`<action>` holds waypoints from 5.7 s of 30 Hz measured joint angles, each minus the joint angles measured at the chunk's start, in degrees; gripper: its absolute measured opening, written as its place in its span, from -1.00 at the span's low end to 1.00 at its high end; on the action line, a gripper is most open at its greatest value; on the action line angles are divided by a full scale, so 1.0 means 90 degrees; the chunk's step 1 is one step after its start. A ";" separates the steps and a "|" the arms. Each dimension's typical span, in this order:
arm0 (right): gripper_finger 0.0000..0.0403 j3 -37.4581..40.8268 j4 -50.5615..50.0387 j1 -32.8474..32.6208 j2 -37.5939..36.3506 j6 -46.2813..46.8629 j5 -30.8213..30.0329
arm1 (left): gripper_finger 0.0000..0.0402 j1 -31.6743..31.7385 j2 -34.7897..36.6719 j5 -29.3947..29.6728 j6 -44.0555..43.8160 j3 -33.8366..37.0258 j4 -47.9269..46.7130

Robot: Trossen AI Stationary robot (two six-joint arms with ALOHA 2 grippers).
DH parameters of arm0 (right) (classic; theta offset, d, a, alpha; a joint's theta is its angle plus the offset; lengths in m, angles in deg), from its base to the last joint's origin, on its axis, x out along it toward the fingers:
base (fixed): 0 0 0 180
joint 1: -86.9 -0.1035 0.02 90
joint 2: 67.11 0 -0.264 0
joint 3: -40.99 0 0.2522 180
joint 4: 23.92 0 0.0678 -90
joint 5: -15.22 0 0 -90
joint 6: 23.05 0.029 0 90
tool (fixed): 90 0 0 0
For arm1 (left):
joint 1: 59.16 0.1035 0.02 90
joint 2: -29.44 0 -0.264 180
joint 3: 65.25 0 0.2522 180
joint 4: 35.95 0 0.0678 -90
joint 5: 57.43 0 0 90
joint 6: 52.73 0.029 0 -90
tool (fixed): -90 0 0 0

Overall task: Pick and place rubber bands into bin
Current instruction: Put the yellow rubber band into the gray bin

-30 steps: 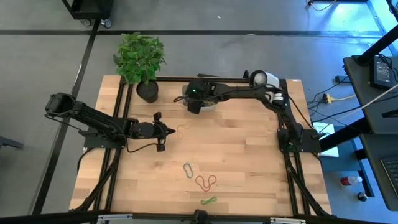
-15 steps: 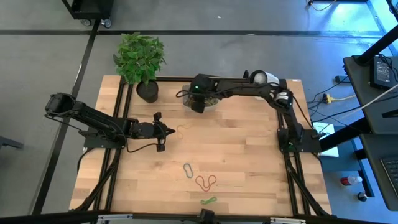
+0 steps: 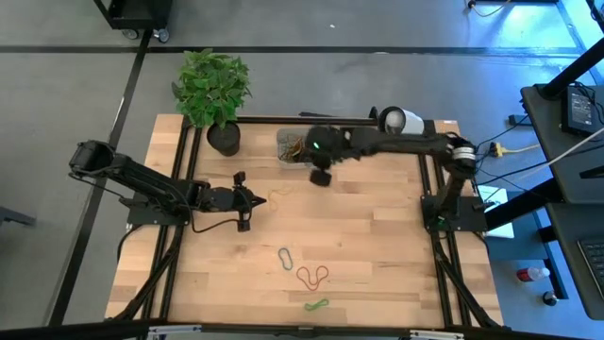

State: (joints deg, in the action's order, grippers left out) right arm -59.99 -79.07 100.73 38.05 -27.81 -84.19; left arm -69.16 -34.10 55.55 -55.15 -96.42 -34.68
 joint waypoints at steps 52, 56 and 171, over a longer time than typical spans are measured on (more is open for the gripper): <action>-0.95 0.8942 1.0484 -0.3230 -0.2678 0.2799 -0.0950 | -0.99 0.1669 -0.3896 -0.1167 -0.1000 -0.3724 -0.4025; -0.95 0.8942 1.0482 -0.3230 -0.2678 0.2787 -0.0949 | -0.99 0.1490 -0.3884 -0.1222 -0.0338 -0.4465 -0.4607; -0.94 0.8937 1.0385 -0.3230 -0.2675 0.2660 -0.0948 | -0.99 0.1923 -0.3835 0.0303 0.0561 -0.6900 -0.3983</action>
State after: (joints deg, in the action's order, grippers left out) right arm 20.44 14.39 71.66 13.97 -3.87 -92.73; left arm -51.86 -68.62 58.27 -50.10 -158.52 -70.53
